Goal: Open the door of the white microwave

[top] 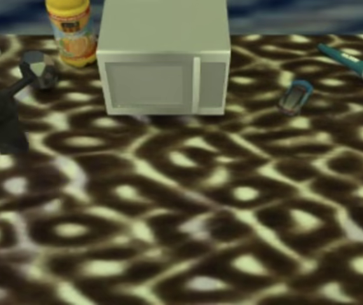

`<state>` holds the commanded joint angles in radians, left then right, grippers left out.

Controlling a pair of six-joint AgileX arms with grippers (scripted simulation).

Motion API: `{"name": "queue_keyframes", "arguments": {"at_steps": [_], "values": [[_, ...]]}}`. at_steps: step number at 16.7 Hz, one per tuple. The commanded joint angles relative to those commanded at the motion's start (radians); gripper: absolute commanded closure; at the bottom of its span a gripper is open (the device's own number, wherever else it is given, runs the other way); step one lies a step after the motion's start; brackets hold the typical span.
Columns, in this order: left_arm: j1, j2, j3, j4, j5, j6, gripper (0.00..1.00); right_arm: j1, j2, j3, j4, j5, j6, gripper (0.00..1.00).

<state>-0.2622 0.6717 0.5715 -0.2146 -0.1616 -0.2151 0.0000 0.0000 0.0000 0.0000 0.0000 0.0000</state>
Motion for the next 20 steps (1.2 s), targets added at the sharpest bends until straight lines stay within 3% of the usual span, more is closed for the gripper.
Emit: {"name": "queue_keyframes", "arguments": {"at_steps": [11,16,20], "values": [[-0.374,1.110,0.858,-0.272,-0.223,-0.331,0.00,0.000,0.000,0.000,0.000,0.000,0.000,0.00],[-0.465,1.349,1.045,-0.356,-0.277,-0.403,0.00,0.000,0.000,0.000,0.000,0.000,0.000,0.00],[-0.476,1.377,1.067,-0.368,-0.284,-0.412,0.00,0.000,0.000,0.000,0.000,0.000,0.000,0.00]]}}
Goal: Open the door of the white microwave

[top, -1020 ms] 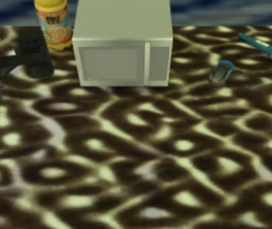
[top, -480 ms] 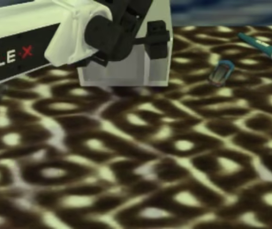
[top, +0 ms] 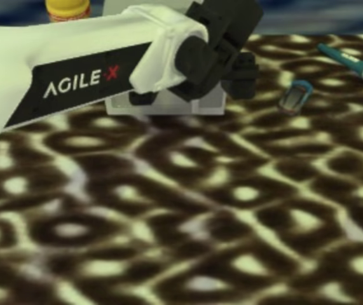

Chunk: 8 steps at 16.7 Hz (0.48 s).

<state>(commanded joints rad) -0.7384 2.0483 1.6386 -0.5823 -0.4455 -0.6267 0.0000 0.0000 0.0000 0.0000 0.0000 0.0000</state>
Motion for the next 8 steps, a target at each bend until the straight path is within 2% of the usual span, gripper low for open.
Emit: {"name": "queue_keyframes", "arguments": {"at_steps": [4,8], "values": [[0.009,0.016,0.007,0.016,0.005,0.009,0.00,0.000,0.000,0.000,0.000,0.000,0.000,0.00],[0.050,0.155,0.061,0.107,0.030,0.047,0.00,0.000,0.000,0.000,0.000,0.000,0.000,0.00]]}}
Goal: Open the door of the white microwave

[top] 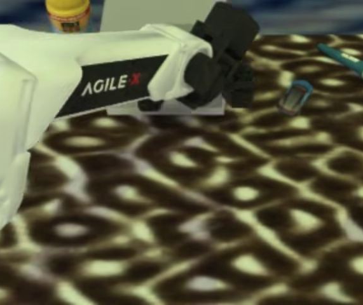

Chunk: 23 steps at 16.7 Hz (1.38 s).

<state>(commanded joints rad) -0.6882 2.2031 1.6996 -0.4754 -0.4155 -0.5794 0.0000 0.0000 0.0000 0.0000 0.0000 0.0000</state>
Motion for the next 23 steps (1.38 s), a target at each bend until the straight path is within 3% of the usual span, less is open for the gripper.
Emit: {"name": "queue_keyframes", "arguments": {"at_steps": [6,19,23], "values": [[0.023,0.056,0.024,0.047,0.014,0.021,0.00,0.000,0.000,0.000,0.000,0.000,0.000,0.00],[0.023,0.056,0.024,0.047,0.014,0.021,0.98,0.000,0.000,0.000,0.000,0.000,0.000,0.00],[0.023,0.056,0.024,0.047,0.014,0.021,1.00,0.000,0.000,0.000,0.000,0.000,0.000,0.00]]}}
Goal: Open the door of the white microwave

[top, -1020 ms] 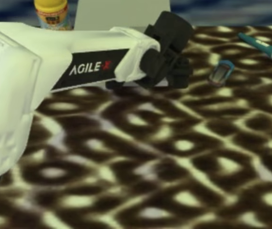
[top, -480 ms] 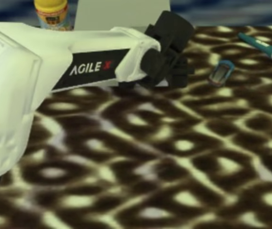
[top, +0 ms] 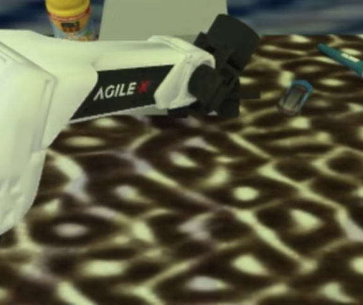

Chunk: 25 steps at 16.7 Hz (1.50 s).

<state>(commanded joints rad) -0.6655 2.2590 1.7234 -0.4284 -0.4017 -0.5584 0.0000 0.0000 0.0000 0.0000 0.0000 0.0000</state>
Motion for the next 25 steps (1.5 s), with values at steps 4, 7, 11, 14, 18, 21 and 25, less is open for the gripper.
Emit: {"name": "queue_keyframes", "arguments": {"at_steps": [4,7,11,14,18,21,25], "values": [[0.000,0.000,0.000,0.000,0.000,0.000,1.00,0.000,0.000,0.000,0.000,0.000,0.000,0.00],[-0.039,-0.029,-0.062,-0.003,0.008,-0.006,1.00,0.000,0.000,0.000,0.000,0.000,0.000,0.00],[-0.038,-0.076,-0.122,0.034,-0.017,-0.031,1.00,0.000,0.000,0.000,0.000,0.000,0.000,0.00],[-0.037,-0.082,-0.134,0.038,-0.022,-0.034,1.00,0.000,0.000,0.000,0.000,0.000,0.000,0.00],[-0.037,-0.082,-0.134,0.038,-0.022,-0.034,1.00,0.000,0.000,0.000,0.000,0.000,0.000,0.00],[-0.037,-0.082,-0.134,0.038,-0.022,-0.034,1.00,0.000,0.000,0.000,0.000,0.000,0.000,0.00],[-0.037,-0.082,-0.134,0.038,-0.022,-0.034,1.00,0.000,0.000,0.000,0.000,0.000,0.000,0.00]]}}
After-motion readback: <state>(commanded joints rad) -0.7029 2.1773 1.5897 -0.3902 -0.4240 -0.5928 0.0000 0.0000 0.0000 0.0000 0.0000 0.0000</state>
